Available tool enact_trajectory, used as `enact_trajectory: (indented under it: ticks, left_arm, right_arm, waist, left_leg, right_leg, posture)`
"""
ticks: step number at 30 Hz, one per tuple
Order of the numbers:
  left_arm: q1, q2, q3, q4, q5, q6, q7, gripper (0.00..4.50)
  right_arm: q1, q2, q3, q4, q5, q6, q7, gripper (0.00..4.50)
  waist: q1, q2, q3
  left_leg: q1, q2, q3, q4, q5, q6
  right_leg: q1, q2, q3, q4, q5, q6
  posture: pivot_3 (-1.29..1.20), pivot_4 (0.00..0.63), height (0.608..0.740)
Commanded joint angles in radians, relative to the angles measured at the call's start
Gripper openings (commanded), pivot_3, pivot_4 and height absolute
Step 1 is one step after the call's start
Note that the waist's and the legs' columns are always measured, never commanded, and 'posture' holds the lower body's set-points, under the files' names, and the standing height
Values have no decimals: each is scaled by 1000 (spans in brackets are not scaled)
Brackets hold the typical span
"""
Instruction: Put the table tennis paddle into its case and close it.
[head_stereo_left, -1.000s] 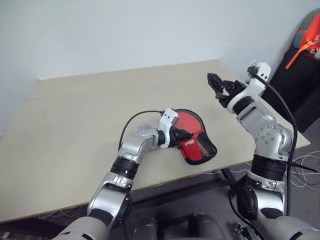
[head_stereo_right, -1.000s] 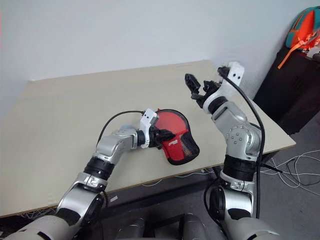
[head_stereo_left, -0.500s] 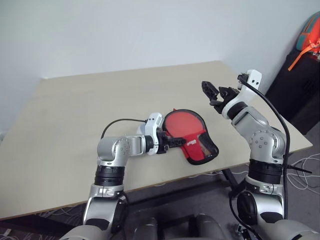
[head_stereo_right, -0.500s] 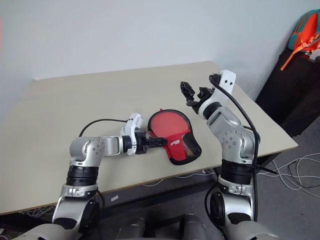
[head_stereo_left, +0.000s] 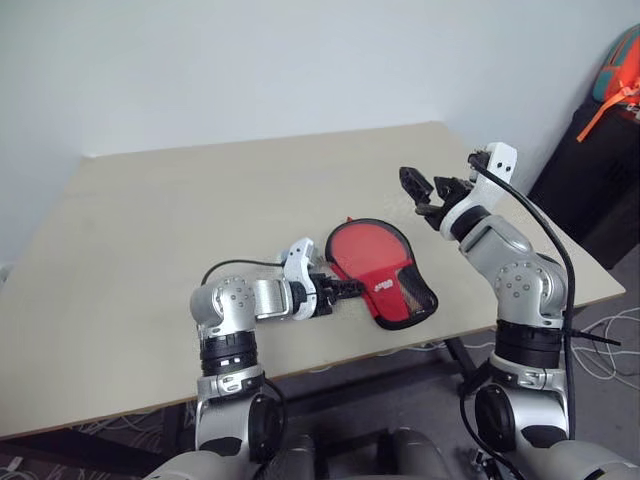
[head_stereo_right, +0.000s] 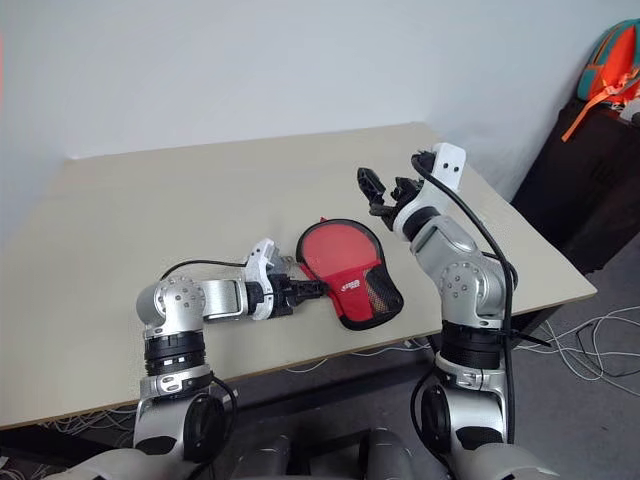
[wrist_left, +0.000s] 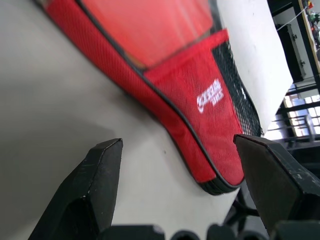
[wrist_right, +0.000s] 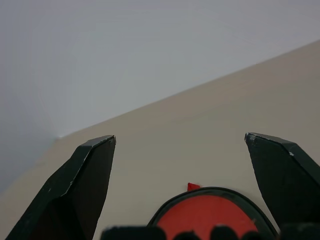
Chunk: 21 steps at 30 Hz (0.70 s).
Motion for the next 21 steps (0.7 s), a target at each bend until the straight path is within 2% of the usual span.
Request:
enact_trajectory:
  ticks: [1,6,21]
  left_arm:
    - [-36,-20,-19,22,2,-16,5,3756]
    - [-83,-35,-41,150,19,-76,13,3756]
    - [-100,-64,-69,294,33,-194,33,3756]
  right_arm:
    - [-8,-4,-5,-25,0,-24,-8,4500]
    - [-4,-8,3,-32,-9,-22,-13,4500]
    - [12,-7,6,-43,-13,-20,-29,4500]
  waist:
    - [0,0,0]
    - [1,0,0]
    - [3,0,-1]
  left_leg:
    - [0,0,0,0,0,0]
    - [0,0,-1,1,0,0]
    - [4,-2,-7,2,-3,5]
  right_leg:
    - [0,0,0,0,0,0]
    - [1,0,-1,0,0,0]
    - [8,-1,-5,-2,0,0]
  posture:
    - [0,0,724]
    - [0,0,724]
    - [0,0,724]
